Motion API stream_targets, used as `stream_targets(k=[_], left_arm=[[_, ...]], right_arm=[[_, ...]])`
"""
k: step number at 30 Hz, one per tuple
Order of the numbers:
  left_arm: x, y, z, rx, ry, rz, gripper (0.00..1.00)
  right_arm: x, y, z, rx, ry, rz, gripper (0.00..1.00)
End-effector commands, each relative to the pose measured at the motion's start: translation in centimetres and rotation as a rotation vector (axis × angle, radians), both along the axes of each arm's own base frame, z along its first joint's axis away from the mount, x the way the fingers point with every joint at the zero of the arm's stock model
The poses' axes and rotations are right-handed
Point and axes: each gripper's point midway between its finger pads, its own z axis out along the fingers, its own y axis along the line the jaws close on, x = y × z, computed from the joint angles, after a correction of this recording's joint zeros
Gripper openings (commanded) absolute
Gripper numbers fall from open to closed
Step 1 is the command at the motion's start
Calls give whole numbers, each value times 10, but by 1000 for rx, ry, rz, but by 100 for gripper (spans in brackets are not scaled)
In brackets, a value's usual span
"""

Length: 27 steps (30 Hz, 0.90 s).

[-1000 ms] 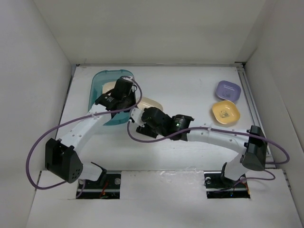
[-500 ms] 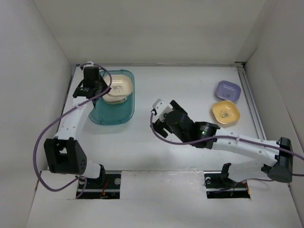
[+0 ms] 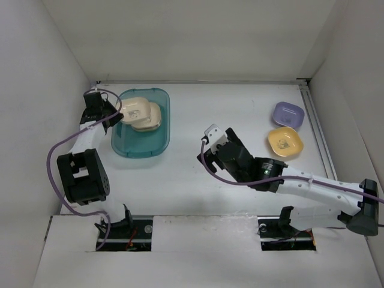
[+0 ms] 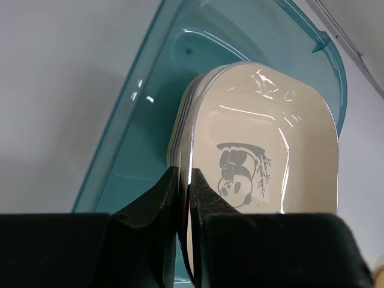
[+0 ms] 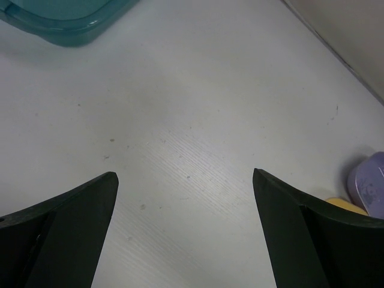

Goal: Place the plates into the plastic bin on the countertop

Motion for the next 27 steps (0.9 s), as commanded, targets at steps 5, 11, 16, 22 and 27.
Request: stream_targets(k=[5, 11, 16, 22, 27], left_arm=[[36, -4, 14, 0, -66, -75, 0], [48, -8, 7, -25, -57, -104, 0], [47, -19, 19, -22, -83, -128, 55], [36, -33, 73, -5, -207, -153, 100], [4, -52, 150, -10, -386, -227, 100]], right_arm=[[2, 6, 20, 99, -27, -5, 100], [2, 7, 17, 89, -15, -8, 100], [2, 7, 17, 89, -15, -8, 100], [16, -7, 18, 116, -13, -90, 100], [86, -106, 5, 381, 102, -554, 100]])
